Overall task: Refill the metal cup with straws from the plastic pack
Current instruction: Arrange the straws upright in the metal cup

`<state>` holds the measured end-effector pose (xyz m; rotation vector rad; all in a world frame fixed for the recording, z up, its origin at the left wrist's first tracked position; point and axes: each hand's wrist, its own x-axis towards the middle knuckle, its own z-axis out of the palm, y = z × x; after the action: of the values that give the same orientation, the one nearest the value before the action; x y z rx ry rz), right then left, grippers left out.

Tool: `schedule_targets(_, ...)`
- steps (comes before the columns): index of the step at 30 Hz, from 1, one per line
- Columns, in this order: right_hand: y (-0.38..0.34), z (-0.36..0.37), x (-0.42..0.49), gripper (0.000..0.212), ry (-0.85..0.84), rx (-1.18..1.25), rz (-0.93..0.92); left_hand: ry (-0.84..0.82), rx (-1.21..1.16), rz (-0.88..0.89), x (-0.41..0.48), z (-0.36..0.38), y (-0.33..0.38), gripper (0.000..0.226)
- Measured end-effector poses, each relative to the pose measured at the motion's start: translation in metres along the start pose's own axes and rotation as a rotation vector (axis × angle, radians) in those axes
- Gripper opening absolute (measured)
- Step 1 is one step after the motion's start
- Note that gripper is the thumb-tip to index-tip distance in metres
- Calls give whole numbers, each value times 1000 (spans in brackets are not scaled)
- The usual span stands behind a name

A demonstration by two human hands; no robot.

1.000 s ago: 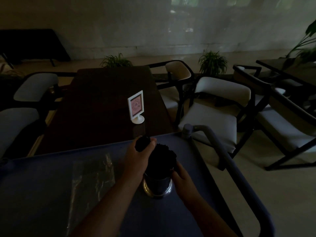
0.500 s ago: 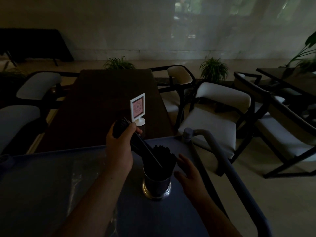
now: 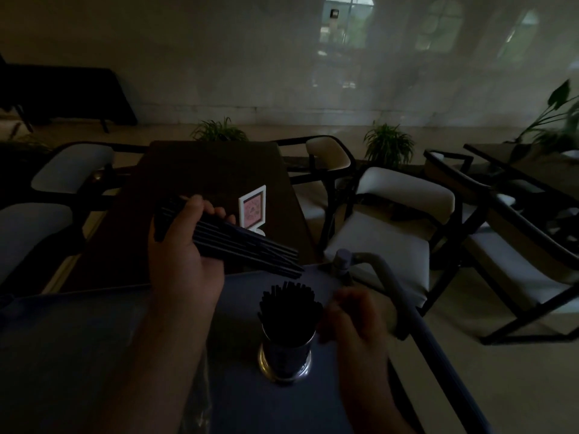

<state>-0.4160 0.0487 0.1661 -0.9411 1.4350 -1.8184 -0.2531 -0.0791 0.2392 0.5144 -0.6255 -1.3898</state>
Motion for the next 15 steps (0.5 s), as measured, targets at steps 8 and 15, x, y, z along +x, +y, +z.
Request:
schedule_targets(8,-50,83,0,53,-562,682,539,-52,-216,-129,-33,25,2,12)
schedule_targets(15,-80,95,22,32,-279,1095,583,-150,-321,-182,-47,28,4,5)
